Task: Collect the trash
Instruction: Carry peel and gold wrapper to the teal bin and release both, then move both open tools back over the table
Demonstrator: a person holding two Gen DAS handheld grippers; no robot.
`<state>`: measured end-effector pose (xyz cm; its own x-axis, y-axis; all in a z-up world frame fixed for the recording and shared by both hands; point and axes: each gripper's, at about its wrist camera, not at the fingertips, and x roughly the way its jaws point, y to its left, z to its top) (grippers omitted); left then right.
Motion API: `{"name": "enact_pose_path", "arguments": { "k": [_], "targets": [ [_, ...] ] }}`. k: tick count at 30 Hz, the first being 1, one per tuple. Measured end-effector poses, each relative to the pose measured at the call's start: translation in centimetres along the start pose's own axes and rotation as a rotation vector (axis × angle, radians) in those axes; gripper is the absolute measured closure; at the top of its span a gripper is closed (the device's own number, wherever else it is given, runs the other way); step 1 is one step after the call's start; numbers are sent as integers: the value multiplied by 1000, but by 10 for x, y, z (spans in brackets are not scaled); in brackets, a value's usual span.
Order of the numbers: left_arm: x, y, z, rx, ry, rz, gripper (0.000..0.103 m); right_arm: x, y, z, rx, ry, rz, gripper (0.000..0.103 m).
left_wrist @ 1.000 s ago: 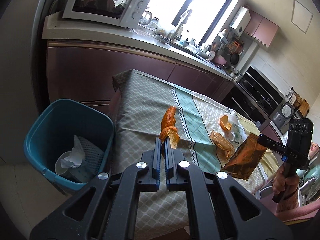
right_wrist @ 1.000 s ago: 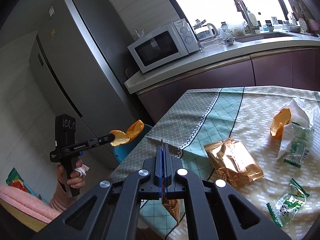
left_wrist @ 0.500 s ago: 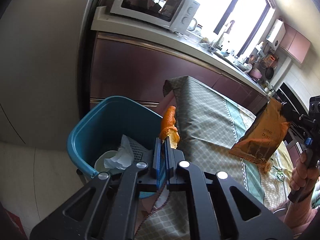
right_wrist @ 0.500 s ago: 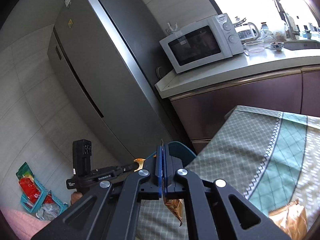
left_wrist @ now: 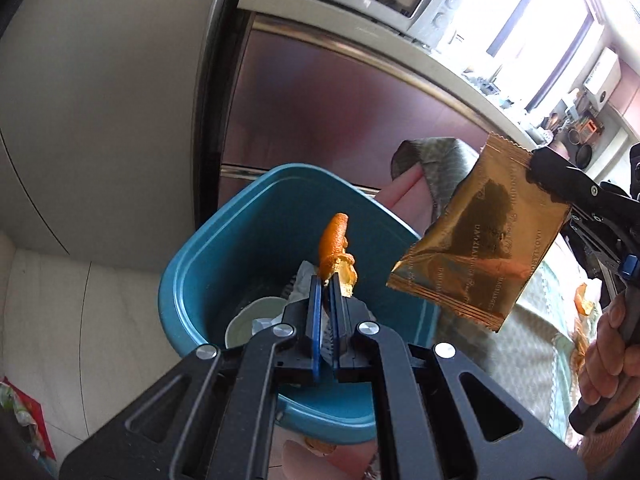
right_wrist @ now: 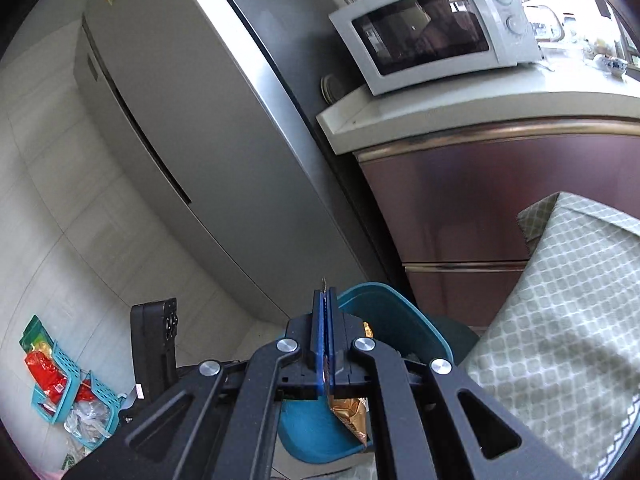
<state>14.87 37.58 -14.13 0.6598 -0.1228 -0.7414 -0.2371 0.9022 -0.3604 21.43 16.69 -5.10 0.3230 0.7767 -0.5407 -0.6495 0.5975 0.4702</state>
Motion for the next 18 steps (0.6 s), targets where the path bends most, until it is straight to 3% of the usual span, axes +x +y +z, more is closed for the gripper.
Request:
{"name": "enact_pose_path", "arguments": {
  "k": [9, 18],
  "targets": [
    [41, 4, 4, -32, 45, 16, 96, 29, -17, -9, 39, 74, -57, 98],
    [28, -19, 5, 14, -5, -46, 96, -3, -16, -20, 14, 65, -56, 94]
  ]
}}
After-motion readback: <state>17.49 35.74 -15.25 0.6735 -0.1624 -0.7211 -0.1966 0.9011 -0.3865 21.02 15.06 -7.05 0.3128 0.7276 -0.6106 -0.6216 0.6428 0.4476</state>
